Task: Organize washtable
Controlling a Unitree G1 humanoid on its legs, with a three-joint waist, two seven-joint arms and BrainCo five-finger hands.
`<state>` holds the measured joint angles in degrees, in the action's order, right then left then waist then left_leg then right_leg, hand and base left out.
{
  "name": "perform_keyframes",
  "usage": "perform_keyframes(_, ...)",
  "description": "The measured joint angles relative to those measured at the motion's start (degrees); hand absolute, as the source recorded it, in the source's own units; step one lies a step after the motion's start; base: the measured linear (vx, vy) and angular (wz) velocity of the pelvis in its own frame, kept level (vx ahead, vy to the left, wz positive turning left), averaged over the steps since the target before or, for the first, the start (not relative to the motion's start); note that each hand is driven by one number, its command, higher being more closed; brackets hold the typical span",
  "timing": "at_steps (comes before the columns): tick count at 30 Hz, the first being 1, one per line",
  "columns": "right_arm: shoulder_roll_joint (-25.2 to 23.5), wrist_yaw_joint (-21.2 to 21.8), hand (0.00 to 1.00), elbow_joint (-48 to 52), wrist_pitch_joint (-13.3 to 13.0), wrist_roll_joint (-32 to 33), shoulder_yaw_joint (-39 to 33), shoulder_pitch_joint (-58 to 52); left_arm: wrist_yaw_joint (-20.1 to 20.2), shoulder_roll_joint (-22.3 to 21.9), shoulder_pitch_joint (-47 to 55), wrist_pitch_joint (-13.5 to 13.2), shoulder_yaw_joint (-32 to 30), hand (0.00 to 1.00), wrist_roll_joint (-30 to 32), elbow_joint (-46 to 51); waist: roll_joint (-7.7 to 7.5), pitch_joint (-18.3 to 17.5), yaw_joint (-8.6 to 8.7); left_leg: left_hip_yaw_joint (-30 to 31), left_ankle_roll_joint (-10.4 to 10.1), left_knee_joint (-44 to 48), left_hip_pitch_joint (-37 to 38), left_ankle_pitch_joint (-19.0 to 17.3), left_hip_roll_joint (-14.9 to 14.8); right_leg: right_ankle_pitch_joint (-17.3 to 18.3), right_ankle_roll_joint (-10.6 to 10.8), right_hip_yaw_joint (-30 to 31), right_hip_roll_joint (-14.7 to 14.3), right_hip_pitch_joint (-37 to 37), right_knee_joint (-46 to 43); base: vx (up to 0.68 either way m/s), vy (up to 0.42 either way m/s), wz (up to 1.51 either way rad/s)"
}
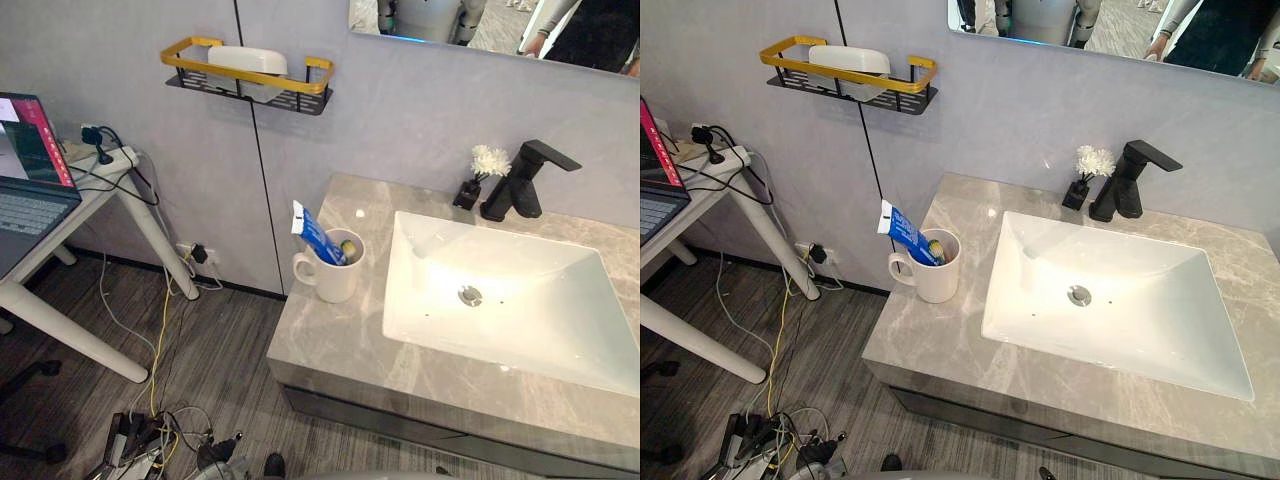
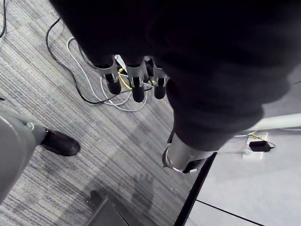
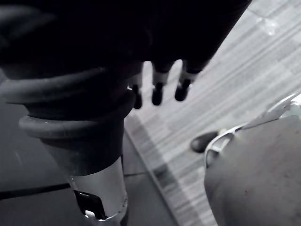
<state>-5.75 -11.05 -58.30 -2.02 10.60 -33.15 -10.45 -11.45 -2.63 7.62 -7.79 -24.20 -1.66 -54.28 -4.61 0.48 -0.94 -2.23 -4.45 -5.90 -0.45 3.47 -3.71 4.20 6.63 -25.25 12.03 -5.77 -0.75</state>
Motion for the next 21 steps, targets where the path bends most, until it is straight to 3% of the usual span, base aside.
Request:
perform_keyframes(7, 0.30, 0.23, 0.00, -0.03, -0.09, -0.03, 3.46, -0.04, 0.25, 0.64, -0.26, -0.10, 1.09, 0.00, 0.01, -1.43, 0.07, 0.02, 0.11, -1.26, -0.03, -0.04, 1.58, -0.12, -0.02, 0.10, -0.16, 1.68, -0.02, -0.89, -0.02, 0.00, -0.001, -0.08)
perform_keyframes(13, 0.61, 1.34, 0.00, 0.34, -2.03, -0.03, 6.21, -0.84, 1.50, 1.35, -0.40, -0.28, 2.25, 0.00, 0.01, -3.12, 0.17, -0.03, 0.09, -2.29, -0.06, -0.06, 2.73, -0.39, -0.21, 1.39, 0.01, 4.79, -0.33, -1.02, -0.69, -0.04, -0.009, -0.12)
perform_keyframes(21, 0.80, 1.40, 0.00, 0.09, -2.65, -0.01, 6.72, -1.29, 1.49, 1.94, -0.13, -0.30, 3.32, 0.00, -0.84, -4.52, 0.42, -0.76, 0.01, -1.15, -0.13, -0.06, 3.18, -0.28, -0.21, 2.32, -0.92, 4.68, -0.42, -1.01, -2.03, 0.01, -0.009, 0.06)
